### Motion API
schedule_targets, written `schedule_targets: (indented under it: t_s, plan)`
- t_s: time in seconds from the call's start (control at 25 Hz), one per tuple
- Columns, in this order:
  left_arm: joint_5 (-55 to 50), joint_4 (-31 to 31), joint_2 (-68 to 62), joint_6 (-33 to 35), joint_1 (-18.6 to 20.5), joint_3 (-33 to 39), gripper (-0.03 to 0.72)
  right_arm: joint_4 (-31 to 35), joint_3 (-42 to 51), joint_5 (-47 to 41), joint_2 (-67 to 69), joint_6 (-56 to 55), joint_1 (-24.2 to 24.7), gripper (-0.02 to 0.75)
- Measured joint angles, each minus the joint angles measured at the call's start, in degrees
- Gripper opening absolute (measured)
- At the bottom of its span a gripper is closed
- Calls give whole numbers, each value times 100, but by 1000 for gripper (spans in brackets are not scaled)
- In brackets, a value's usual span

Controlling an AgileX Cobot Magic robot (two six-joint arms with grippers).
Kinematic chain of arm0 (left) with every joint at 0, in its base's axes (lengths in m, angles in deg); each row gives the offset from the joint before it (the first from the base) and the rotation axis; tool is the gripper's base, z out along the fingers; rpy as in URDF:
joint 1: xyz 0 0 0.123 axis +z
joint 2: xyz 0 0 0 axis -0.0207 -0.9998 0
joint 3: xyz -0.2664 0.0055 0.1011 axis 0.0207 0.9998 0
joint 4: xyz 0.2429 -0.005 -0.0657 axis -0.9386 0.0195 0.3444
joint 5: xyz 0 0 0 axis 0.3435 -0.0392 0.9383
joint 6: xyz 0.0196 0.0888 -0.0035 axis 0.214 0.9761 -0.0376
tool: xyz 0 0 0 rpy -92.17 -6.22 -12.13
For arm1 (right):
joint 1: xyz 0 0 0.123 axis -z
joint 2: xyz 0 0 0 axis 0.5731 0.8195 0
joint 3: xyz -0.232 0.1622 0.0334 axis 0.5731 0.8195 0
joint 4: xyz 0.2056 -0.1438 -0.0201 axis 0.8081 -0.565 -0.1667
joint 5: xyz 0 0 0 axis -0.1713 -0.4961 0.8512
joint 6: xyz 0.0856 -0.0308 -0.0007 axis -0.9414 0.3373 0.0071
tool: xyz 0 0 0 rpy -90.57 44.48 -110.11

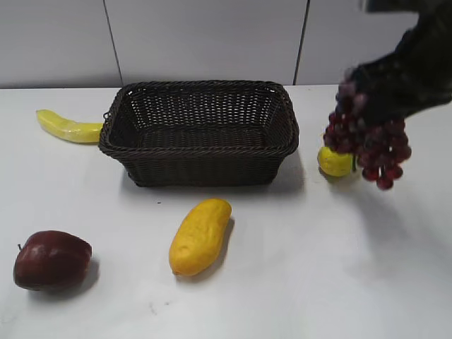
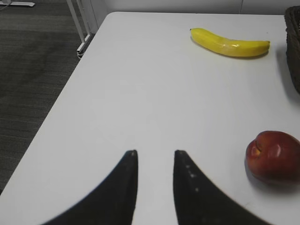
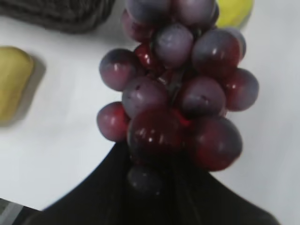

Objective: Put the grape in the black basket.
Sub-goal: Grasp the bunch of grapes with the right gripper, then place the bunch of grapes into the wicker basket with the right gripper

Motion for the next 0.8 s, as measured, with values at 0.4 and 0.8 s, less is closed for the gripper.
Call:
schedule_targets:
  t_s: [0.4,0.8]
  plan:
    - [0,0,0,0,0,0,237,613,-2730,-57,575,378,-11,152]
    - [0,0,0,0,0,0,237,958,-3567,298,2472,852,-655,145]
